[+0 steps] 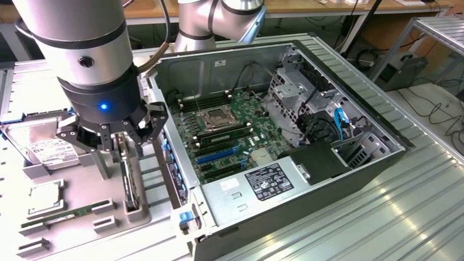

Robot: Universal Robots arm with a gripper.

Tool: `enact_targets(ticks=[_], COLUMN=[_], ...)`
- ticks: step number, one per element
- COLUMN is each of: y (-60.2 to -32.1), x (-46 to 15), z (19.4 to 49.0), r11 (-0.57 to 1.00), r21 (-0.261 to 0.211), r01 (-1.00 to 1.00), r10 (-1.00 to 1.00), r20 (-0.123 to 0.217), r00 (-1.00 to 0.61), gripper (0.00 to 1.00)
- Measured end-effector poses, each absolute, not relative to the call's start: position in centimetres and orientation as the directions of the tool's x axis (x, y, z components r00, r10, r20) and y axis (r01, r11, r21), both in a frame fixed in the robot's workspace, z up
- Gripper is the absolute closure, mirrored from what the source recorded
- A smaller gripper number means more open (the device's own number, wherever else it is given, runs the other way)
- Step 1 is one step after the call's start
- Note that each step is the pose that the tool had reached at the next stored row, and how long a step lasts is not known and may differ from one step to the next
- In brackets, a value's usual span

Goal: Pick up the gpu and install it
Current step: 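Pick up the gpu and move the gpu toward the slot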

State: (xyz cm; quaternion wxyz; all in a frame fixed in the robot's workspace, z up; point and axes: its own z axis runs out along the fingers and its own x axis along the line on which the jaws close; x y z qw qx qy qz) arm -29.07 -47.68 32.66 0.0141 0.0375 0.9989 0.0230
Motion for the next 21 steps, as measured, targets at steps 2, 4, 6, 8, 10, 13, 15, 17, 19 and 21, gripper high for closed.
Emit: enact_targets(ticks=[2, 4, 6, 8, 10, 13, 15, 17, 19, 21], y=[-47.5, -47.4, -47.1, -46.9, -46.6, -46.2, -46.1, -46.0, -45.9, -45.9], x=[-29.1, -29.2, -29.2, -29.3, -29.4, -29.4, -29.4, -29.4, -29.4, -29.5], z=[32.6, 32.6, 32.6, 32.5, 32.5, 32.4, 32.3, 32.2, 32.1, 32.1], r11=[0.996, 0.996, 0.996, 0.996, 0.997, 0.997, 0.997, 0.997, 0.997, 0.997], r21=[0.047, 0.046, 0.045, 0.044, 0.037, 0.018, 0.018, 0.018, 0.018, 0.018], r01=[0.074, 0.074, 0.074, 0.074, 0.074, 0.073, 0.072, 0.071, 0.07, 0.069], r10=[0.076, 0.076, 0.076, 0.076, 0.075, 0.074, 0.073, 0.071, 0.07, 0.07], r20=[-0.026, -0.026, -0.027, -0.027, -0.027, -0.028, -0.029, -0.029, -0.029, -0.028], r00=[-0.997, -0.997, -0.997, -0.997, -0.997, -0.997, -0.997, -0.997, -0.997, -0.997], gripper=[0.58, 0.58, 0.58, 0.58, 0.58, 0.58, 0.58, 0.58, 0.58, 0.58])
